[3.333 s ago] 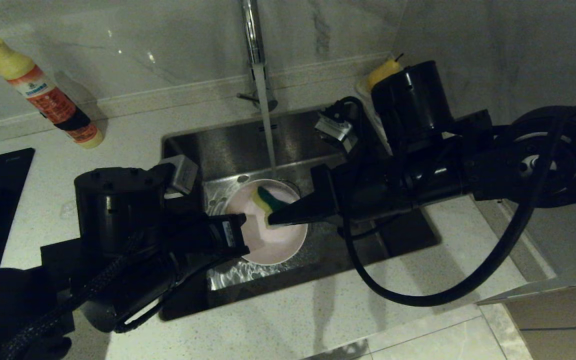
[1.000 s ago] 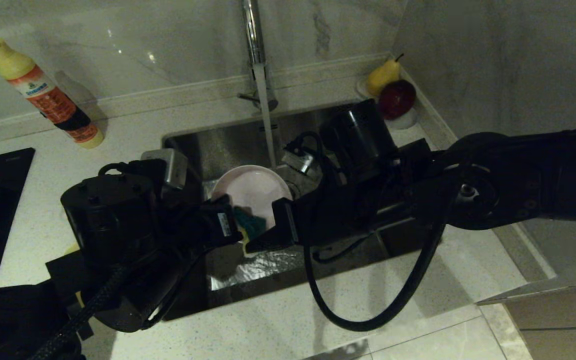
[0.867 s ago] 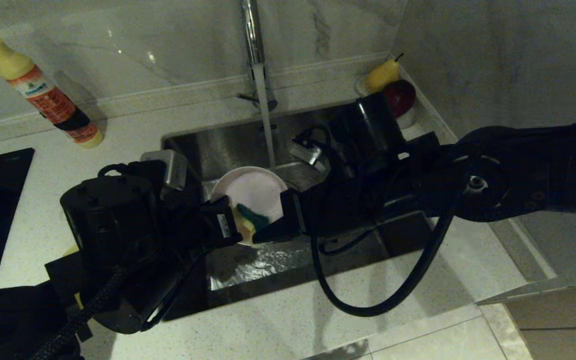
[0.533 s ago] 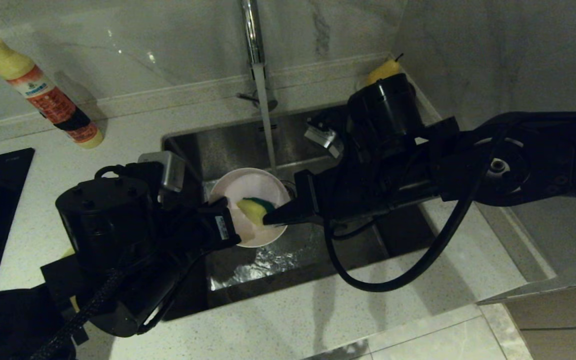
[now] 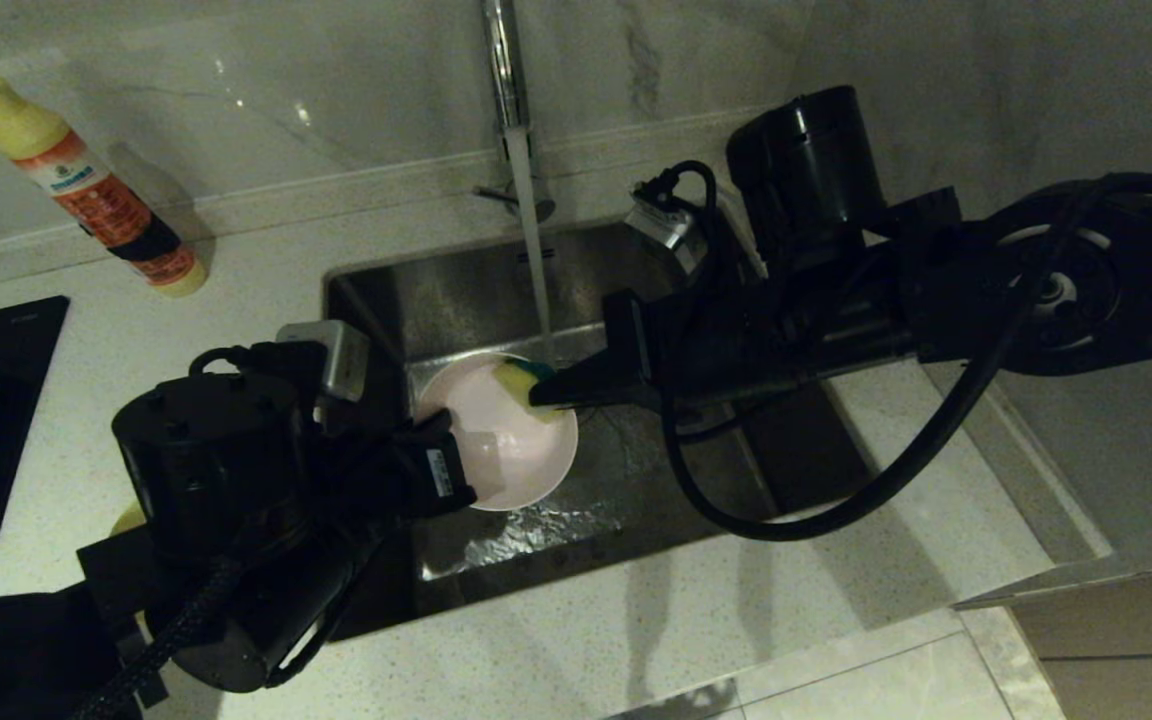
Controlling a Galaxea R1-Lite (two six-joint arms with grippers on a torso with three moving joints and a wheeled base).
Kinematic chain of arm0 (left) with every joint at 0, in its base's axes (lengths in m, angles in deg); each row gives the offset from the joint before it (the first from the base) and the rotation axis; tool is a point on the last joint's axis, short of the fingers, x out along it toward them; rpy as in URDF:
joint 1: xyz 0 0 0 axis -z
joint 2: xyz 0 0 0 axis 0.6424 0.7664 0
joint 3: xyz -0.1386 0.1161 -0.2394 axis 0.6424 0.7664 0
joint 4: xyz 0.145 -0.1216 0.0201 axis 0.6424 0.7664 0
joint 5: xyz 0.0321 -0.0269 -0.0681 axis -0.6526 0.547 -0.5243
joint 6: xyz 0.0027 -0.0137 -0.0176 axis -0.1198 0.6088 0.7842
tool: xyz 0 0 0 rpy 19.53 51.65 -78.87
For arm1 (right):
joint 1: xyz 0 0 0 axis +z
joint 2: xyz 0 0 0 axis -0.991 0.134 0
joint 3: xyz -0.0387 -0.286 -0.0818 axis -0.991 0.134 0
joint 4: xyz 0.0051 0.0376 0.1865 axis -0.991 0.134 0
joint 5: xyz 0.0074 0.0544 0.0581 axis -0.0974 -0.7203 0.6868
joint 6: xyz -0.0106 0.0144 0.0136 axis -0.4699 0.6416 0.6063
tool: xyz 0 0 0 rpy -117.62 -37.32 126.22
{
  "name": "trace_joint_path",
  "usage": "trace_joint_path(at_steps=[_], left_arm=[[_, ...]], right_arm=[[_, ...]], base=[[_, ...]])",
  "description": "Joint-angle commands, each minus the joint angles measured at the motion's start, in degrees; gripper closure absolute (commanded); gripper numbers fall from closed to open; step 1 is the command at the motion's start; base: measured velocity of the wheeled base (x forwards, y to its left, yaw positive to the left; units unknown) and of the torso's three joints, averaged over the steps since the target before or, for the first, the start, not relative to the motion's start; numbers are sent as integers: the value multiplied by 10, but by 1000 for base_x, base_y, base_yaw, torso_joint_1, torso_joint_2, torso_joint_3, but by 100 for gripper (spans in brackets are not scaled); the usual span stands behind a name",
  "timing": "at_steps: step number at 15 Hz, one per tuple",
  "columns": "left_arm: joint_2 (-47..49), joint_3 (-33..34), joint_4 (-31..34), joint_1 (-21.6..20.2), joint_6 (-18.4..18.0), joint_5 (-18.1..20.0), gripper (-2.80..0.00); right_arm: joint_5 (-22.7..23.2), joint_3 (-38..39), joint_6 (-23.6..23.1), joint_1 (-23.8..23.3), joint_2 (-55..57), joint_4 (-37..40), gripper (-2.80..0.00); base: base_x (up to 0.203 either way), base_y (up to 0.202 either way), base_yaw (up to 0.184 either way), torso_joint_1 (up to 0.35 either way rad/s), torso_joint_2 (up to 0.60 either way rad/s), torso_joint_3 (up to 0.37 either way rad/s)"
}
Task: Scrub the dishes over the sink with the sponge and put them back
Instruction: Wipe the bowl
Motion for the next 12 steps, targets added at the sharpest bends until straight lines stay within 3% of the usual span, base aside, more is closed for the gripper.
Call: trace_joint_path(at_steps=[1, 5, 8, 12], left_arm=[[4, 10, -3, 1, 2, -1, 0], [1, 11, -3, 1, 0, -1, 0], [-1, 8, -3, 0, 3, -1, 0], [-2, -6, -3, -2, 3, -2, 0]], right_arm=[[2, -15, 2, 4, 3, 1, 0], [2, -26, 2, 23, 9, 12, 0], [1, -7, 1, 51, 3, 23, 0], [-2, 25, 0, 54, -7, 35, 0]], base=[[0, 0, 0, 0, 0, 0], [0, 0, 0, 0, 0, 0], [0, 0, 0, 0, 0, 0], [0, 0, 0, 0, 0, 0]])
